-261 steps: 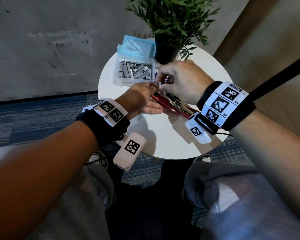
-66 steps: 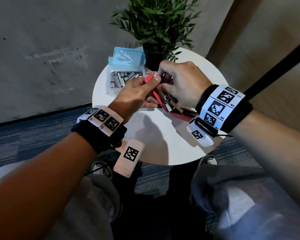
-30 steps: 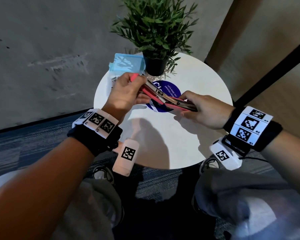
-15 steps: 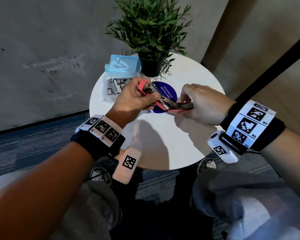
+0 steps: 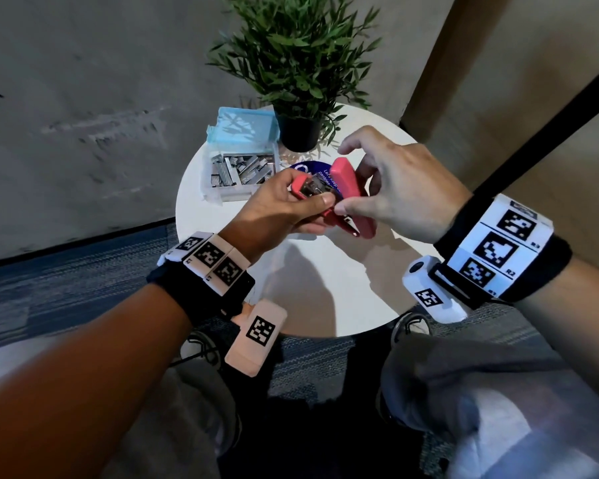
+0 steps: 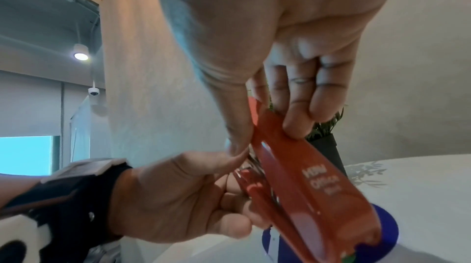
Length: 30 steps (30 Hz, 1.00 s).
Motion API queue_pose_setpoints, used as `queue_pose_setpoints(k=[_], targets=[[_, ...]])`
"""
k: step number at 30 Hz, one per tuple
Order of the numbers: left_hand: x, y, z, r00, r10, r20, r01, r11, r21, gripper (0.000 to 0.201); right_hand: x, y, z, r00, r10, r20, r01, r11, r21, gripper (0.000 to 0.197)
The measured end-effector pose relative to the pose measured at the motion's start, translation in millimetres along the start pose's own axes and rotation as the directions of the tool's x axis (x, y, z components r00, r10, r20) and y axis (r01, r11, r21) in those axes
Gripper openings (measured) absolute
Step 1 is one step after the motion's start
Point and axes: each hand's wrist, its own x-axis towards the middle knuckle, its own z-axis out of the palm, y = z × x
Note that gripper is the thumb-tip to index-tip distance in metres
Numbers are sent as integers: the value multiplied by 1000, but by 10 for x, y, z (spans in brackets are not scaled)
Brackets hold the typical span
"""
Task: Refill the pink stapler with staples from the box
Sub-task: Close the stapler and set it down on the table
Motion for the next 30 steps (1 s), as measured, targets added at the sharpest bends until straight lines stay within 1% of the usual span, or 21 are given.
queue_pose_setpoints(k=[2,4,6,9,11,13,16,19,20,21,22,24,25,26,28,30], targets=[[0,15,2,999,13,37,-12,1000,-23,39,12,32,49,1000,8,-1,-8,1000,-13,55],[-3,21,-5,998,13,63,-12,1000,-8,40,19,60,74,1000,-9,-11,8,998,-59,46],[-7,19,-7,997,8,73,-7,1000,-15,38,21,80,88,999,-31,-18,30,997,-67,42],[-16,39,-10,996,13,86,-9,998,-55,33,22,90,111,998,-65,-1,65,998,-27,40],[-20,48,-14,995,22,98,-13,996,-85,38,23,90,119,997,-80,8,80,996,43,35],[-17,50,-14,994,24,106,-13,994,-107,42,26,106,115,997,-73,18,71,992,103,30],[-8,48,2,995,17,98,-6,994,-107,39,37,149,117,998,-59,36,52,985,167,26],[2,47,40,995,22,95,-11,994,-113,39,53,178,138,996,-73,52,64,986,154,28],[6,44,55,996,24,89,-14,994,-112,39,70,190,145,995,-65,71,54,987,149,29],[7,42,69,996,27,79,-18,993,-113,38,81,187,140,994,-38,102,19,983,180,29],[6,39,82,997,30,66,-22,993,-114,38,91,186,136,990,0,139,-37,965,261,29],[10,41,94,999,37,33,-33,992,-120,39,111,197,142,976,69,207,-159,877,454,31],[17,46,96,999,38,15,-35,991,-132,41,116,207,149,973,82,217,-183,848,498,31],[29,55,95,1000,29,-3,-29,989,-148,43,124,225,165,975,85,206,-182,838,515,30],[53,84,81,1000,-16,-16,13,984,-179,43,141,251,196,982,82,168,-157,852,500,26],[53,116,74,998,-53,13,55,975,-216,43,165,294,209,983,98,155,-160,872,462,35]])
